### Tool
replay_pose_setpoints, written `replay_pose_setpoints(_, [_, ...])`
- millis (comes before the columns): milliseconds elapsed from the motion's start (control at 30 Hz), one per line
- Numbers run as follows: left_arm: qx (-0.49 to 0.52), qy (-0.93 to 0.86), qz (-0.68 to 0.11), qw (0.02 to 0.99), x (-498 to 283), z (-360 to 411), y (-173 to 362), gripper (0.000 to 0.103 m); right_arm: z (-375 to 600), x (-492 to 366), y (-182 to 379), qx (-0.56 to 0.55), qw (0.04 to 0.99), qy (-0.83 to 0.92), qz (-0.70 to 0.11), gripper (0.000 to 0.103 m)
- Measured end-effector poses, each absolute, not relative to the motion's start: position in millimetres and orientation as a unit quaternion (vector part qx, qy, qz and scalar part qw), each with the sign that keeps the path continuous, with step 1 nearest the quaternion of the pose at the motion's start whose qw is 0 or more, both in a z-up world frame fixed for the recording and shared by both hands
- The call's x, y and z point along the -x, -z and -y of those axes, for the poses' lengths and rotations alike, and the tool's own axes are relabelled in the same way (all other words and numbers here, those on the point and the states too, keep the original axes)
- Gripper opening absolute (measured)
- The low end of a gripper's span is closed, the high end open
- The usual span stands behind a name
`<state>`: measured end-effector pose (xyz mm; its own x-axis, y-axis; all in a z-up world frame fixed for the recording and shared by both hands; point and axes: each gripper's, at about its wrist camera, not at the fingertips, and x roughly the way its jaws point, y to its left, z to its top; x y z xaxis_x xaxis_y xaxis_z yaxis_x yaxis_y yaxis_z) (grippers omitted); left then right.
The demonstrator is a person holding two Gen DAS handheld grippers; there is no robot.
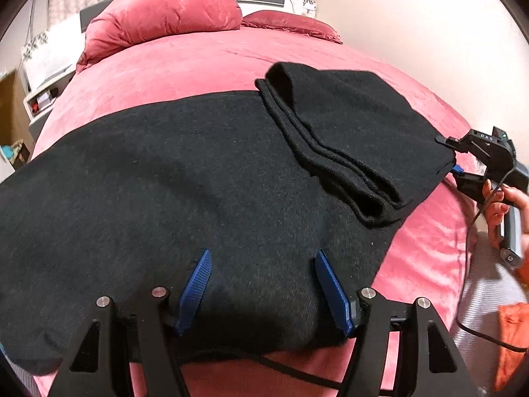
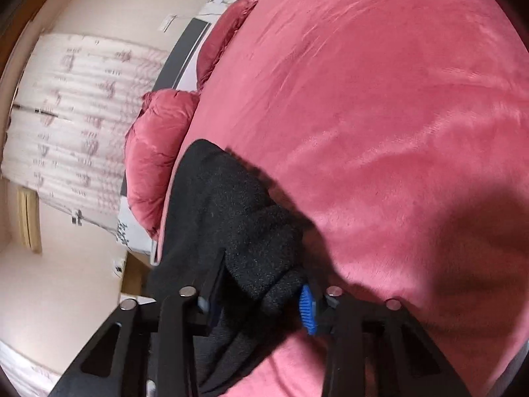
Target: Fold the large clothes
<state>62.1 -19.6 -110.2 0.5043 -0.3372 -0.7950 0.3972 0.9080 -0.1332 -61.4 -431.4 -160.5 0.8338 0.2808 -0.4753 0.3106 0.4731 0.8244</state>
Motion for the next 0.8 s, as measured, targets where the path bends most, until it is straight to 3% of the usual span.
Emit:
replay_pose_setpoints(133, [0.013,0.198,-0.437,0.877,-60,-14,92,0.066,415,61,120,-0.469,0.835,0.01,-0.289,0.024])
replay_pose_setpoints(367, [0.076,0.117,-0.382,0.914,-56,-110,63,0.066,354,40,28,-0.361,0.891,-0.007,-0.274,0.019])
replay_pose_setpoints(467, [0.123,0.062,-0.353,0.926,-50,-166,53,0.067,321,33,-3,-0.323,0.906,-0.031,-0.27,0.013])
replay_pose_setpoints(667, [0.249,-0.005,-0.33,0.91,-36,-251,64,0.07,224,13,-56,-0.219,0.93,-0.095,-0.281,0.011])
replay_pose_setpoints(800, [0.299,-0.003,-0.321,0.899,-37,-265,73,0.07,152,11,-72,-0.174,0.93,-0.155,-0.283,0.011])
